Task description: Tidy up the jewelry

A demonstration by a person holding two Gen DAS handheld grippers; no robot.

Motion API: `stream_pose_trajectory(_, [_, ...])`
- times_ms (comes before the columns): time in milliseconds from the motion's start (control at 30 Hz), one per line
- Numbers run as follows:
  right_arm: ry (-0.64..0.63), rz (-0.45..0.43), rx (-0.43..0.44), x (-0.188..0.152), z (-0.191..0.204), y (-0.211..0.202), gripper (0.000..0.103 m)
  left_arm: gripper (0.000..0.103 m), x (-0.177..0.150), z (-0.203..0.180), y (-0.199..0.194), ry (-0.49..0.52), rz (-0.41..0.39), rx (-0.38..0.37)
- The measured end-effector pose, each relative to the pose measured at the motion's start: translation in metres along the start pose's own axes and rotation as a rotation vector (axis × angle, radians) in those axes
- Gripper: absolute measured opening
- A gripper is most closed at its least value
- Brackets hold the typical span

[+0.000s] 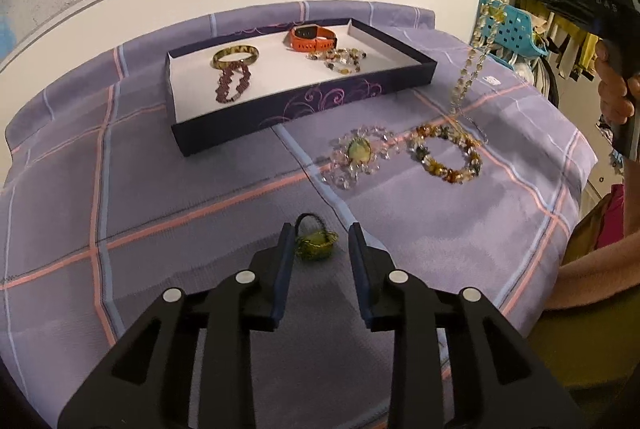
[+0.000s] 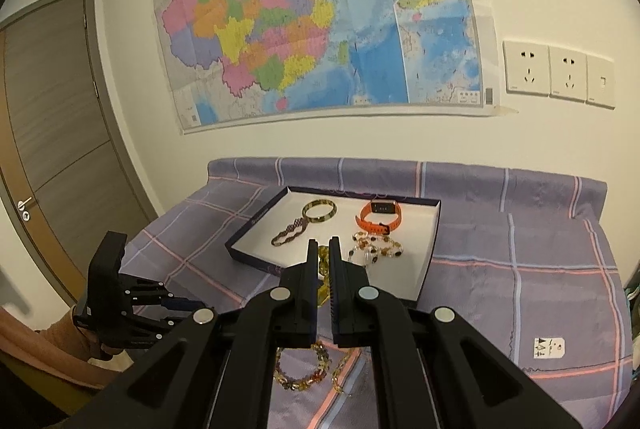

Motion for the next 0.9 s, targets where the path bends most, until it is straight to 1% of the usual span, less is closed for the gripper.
stream_pose_trajectory(100, [0.0,0.037,-0.01,-0.009,-0.003,0.01,0.004,0.028,-0.002,0.003,-0.001,-0.006,0.002,0.011])
stream_pose_trajectory(200, [0.019,0.094,-0.007,-0.024,-0.009,0.025,0.004,0.028,-0.004,0.007,-0.002,-0.011,0.005,0.035])
stream_pose_trajectory(333, [0.02,0.21,-0.026,-0.054,-0.014,0.052,0.004,0.028,-0.005,0.005,0.001,-0.003,0.017,0.029])
stream_pose_trajectory(367, [0.018,0.258,-0.037,-0.064,-0.016,0.062,0.004,0.028,-0.006,0.004,0.003,-0.001,0.02,0.027])
stream_pose_trajectory(433, [0.03,0.321,-0.043,-0.078,-0.019,0.075,0.004,0.028,-0.006,0.003,0.006,0.001,0.026,0.027])
stream_pose_trajectory(467, [0.035,0.354,-0.042,-0.085,-0.021,0.081,0.005,0.027,-0.006,0.003,0.006,0.002,0.024,0.024])
stream_pose_trajectory(533, [0.019,0.393,-0.062,-0.092,-0.021,0.086,0.01,0.026,-0.004,0.002,0.007,0.0,0.021,0.017])
stream_pose_trajectory(567, [0.011,0.396,-0.073,-0.092,-0.02,0.085,0.016,0.026,-0.004,0.002,0.007,0.001,0.02,0.017])
stream_pose_trajectory(633, [-0.011,0.367,-0.078,-0.084,-0.013,0.081,0.022,0.026,-0.004,0.001,0.008,0.004,0.02,0.018])
stream_pose_trajectory(700, [-0.041,0.322,-0.035,-0.072,0.002,0.076,0.023,0.026,-0.004,0.001,0.008,0.003,0.019,0.015])
stream_pose_trajectory(733, [-0.053,0.299,0.011,-0.065,0.016,0.076,0.025,0.026,-0.004,0.001,0.009,0.001,0.018,0.014])
stream_pose_trajectory(767, [-0.057,0.294,0.047,-0.063,0.024,0.078,0.025,0.026,-0.004,0.001,0.009,-0.001,0.015,0.013])
stream_pose_trajectory(800, [-0.068,0.3,0.134,-0.062,0.043,0.085,0.025,0.026,-0.004,0.001,0.009,-0.003,0.014,0.012])
stream_pose_trajectory(833, [-0.078,0.309,0.183,-0.062,0.055,0.092,0.025,0.026,-0.004,0.001,0.009,-0.004,0.013,0.013])
stream_pose_trajectory(867, [-0.089,0.338,0.243,-0.065,0.073,0.105,0.025,0.026,-0.004,0.001,0.009,-0.005,0.013,0.014])
stream_pose_trajectory(900, [-0.094,0.361,0.274,-0.067,0.084,0.115,0.025,0.026,-0.004,0.001,0.009,-0.004,0.012,0.015])
Point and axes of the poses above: each gripper's, at about its wrist camera, not at the fingertips, and y roughly the way its jaws point, z to its left, x to its top, the point moved 5 cm from there along y, roughly the way its jaws point, and after that the axes turned 2 degrees about z, right-handed, at the moved point
